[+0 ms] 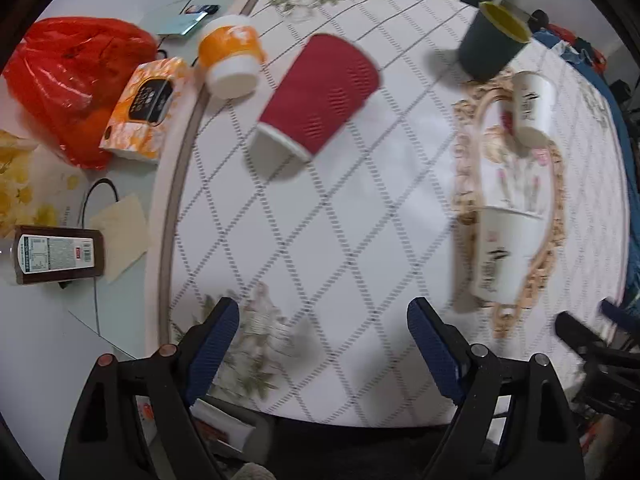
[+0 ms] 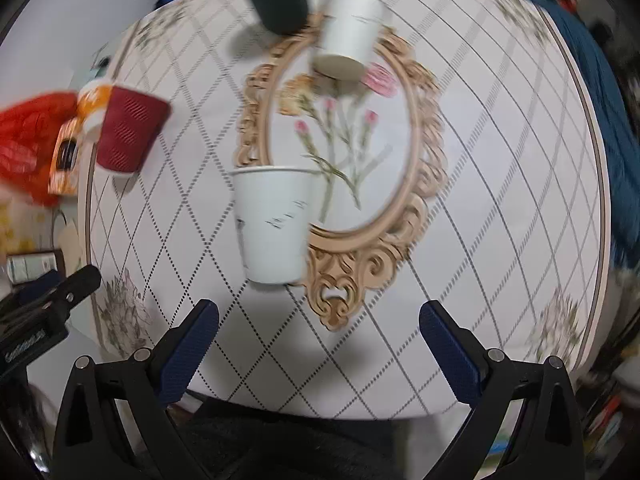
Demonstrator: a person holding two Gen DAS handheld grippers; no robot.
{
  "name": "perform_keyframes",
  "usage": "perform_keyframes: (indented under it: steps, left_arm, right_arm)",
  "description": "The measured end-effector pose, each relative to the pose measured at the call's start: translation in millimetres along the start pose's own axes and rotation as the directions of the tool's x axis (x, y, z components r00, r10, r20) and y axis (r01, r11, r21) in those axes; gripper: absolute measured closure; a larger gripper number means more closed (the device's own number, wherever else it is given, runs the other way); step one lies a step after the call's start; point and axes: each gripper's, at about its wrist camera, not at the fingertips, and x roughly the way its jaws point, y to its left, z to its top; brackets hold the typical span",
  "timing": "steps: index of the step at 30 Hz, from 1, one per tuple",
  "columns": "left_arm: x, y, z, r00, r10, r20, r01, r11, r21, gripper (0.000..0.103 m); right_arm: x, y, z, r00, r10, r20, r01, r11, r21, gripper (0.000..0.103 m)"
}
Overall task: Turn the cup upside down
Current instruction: 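Grasp the bird-print cup with the right tool while the left tool releases it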
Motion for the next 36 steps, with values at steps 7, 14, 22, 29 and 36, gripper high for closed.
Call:
perform_keyframes:
  steps: [7, 14, 22, 29, 36]
  left_arm:
    - [30.7, 7.2, -1.7, 1.0, -0.008, 0.004, 0.008, 1.0, -0.016, 0.012]
    - [54.8, -3.3, 7.0, 1.0, -0.005, -0.013, 0.004, 0.999, -0.038, 0.012]
    - [81.1, -8.8, 15.0, 0.997, -0.044, -0.06, 0.041, 0.998, -0.052, 0.012]
    - [105.6, -10.1, 16.3, 0.993, -0.043, -0.113, 0.039, 0.998, -0.039, 0.011]
    - [117.0, -6.2, 18.9, 0.99, -0.033, -0.134, 0.027, 0.999, -0.045, 0.011]
  right_arm:
    - [-21.1, 57.5, 9.9, 0.957, -0.233, 0.175, 0.288, 0.845, -0.451, 0.001]
    - [-13.3, 105.3, 0.5, 0.822, -0.344, 0.454, 0.523, 0.136, -0.842, 0.001]
    - [40.1, 103.6, -45.7, 0.777, -0.235, 0.584, 0.351, -0.608, -0.712, 0.003]
    - [81.5, 69.0, -72.3, 0.776, -0.087, 0.625, 0.183, -0.917, -0.355, 0.006]
    - [101.3, 52.9, -77.2, 0.807, 0.01, 0.59, 0.091, -0.99, -0.108, 0.014]
